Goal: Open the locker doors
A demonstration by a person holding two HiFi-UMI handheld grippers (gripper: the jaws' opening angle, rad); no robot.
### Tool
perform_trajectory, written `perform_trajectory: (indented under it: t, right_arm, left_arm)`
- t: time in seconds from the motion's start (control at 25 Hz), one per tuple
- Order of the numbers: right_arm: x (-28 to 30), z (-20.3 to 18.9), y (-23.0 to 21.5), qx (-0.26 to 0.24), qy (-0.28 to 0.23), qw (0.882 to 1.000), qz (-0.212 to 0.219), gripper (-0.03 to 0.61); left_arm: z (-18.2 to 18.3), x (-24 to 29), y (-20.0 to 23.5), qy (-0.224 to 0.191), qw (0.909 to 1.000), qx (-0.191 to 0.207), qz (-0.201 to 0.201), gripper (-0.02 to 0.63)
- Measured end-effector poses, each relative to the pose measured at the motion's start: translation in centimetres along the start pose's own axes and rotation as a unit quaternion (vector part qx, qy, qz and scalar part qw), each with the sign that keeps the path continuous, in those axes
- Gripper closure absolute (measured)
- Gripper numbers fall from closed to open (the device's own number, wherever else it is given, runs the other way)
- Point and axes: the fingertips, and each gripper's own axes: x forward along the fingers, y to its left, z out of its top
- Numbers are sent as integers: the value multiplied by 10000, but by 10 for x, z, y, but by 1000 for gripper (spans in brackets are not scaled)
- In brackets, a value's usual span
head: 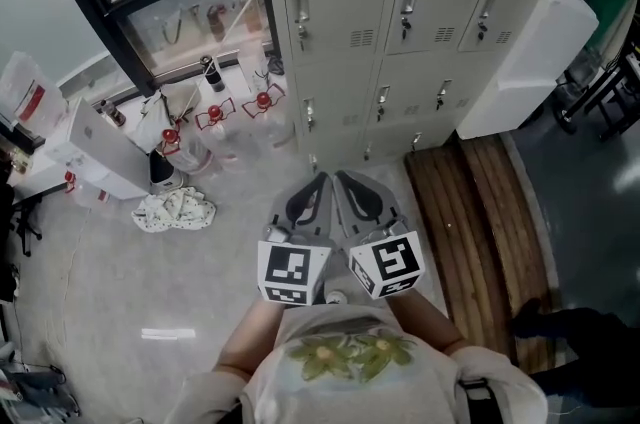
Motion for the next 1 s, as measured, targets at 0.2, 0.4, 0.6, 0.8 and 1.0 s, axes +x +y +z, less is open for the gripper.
perform_trajectory:
  t: [0.2,0.4,0.6,0.8,1.0]
  right_arm:
    - [33,-4,-17,-30,49,10000,-44,549]
    - [83,2,-32,-115,27,9999,-85,549]
    - [129,3,-43,-153,39,9997,-187,548]
    - [169,2,-54,-213,112,9993,-273,548]
    - [207,-1,-56,-183,106,9992,-334,548]
  left_arm:
    - [-1,31,22,10,9999,-7,-117,586]
    - [8,65,61,-42,9999,0,-167,586]
    - [12,95,99,-26,9996,13,-277,586]
    - [14,122,129,-42,9992,21,-401,586]
    - [12,142,163,-18,9991,16,-434,586]
